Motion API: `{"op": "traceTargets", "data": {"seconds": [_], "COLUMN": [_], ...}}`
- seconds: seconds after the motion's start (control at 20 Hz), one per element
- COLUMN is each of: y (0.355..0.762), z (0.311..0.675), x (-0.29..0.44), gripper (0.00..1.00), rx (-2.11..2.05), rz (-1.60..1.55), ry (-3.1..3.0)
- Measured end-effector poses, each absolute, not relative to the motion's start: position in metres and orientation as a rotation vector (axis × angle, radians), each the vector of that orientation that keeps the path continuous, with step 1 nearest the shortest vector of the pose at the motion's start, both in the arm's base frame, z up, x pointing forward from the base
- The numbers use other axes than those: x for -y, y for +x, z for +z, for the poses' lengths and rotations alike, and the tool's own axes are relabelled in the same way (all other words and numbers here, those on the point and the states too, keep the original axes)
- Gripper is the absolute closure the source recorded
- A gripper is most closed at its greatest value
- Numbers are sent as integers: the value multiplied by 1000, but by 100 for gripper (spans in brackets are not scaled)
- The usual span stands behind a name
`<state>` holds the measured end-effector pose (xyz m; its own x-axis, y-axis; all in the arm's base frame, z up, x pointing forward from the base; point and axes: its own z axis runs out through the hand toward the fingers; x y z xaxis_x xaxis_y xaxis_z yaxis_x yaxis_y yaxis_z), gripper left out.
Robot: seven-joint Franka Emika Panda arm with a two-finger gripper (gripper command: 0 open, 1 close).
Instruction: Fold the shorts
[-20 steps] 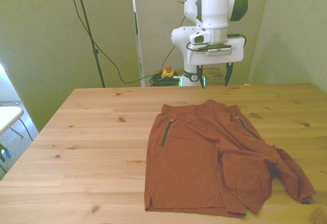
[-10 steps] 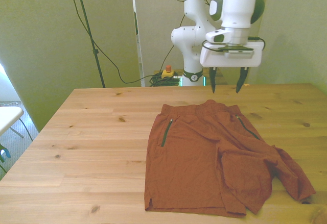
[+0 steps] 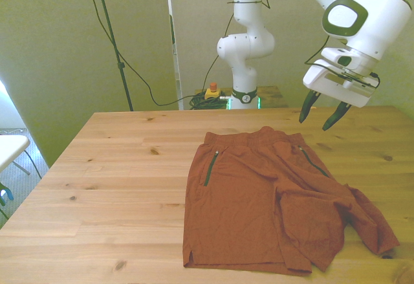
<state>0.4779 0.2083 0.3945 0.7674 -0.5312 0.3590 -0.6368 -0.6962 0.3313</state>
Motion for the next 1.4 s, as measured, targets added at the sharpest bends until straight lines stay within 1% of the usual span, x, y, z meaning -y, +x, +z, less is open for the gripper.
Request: {"op": "traceTargets", "data": {"seconds": [0.25, 0.5, 0.85, 1.15, 1.2, 1.4], "y": [476, 470, 462, 476, 478, 479], "z": [365, 336, 326, 320, 320, 320], "x": [-218, -237, -223, -201, -201, -202], "gripper": [0, 0, 0, 0, 100, 100], "rx": [731, 640, 624, 626, 630, 635], "rz": [369, 337, 278, 337, 343, 353], "ry": [2441, 2402, 2291, 2242, 2248, 2260]}}
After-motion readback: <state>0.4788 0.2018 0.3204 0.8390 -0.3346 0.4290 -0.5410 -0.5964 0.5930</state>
